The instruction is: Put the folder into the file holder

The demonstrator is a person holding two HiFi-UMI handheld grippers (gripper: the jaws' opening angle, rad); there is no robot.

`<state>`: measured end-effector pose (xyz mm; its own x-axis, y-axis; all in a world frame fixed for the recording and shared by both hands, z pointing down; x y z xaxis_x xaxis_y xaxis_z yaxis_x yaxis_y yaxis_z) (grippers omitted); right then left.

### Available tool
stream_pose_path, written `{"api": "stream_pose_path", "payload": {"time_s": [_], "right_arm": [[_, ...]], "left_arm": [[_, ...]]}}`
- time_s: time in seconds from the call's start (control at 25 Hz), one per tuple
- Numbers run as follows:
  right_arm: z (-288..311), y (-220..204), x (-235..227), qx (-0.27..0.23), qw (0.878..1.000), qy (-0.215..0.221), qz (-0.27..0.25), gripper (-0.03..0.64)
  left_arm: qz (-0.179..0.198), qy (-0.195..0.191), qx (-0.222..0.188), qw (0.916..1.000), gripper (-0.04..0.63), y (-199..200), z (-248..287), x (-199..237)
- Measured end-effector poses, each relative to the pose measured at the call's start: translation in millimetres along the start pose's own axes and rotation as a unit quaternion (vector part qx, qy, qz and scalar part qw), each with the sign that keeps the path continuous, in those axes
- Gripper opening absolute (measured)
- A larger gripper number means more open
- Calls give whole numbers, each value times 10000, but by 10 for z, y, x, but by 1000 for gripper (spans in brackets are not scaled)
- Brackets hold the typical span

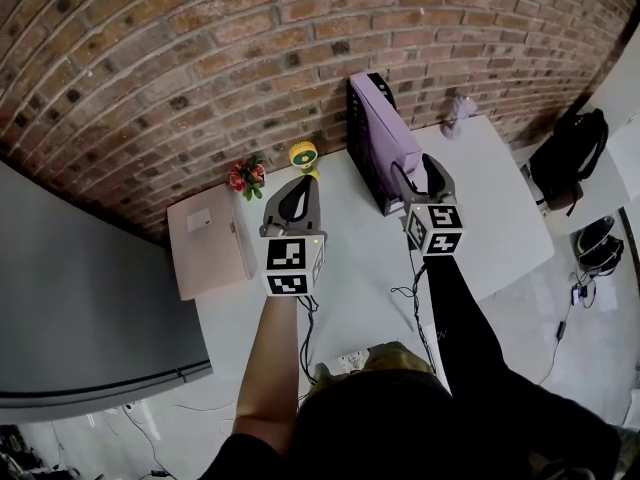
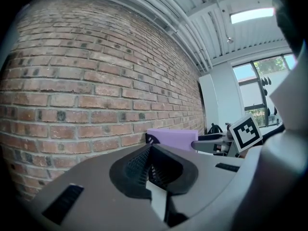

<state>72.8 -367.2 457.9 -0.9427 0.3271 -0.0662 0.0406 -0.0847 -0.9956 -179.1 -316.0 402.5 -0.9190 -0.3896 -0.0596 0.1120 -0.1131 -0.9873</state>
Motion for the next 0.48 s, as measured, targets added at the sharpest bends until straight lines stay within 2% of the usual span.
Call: {"api": "stream_pose_path", "payload": {"time_s": [0.48], "right_arm": [[-646,214,352,-219,9997,-31,-144,275]], "left_arm": [[-64,-41,-175,9998,9,57,-540,-69]]}}
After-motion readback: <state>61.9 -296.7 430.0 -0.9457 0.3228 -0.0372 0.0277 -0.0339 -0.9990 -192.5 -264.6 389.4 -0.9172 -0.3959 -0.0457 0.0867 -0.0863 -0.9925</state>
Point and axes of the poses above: the fingertips, and each gripper's own axes: z forward along the fingers, x to its left, y out of its top, the point moved 8 cm from there along -z, backward along the fingers
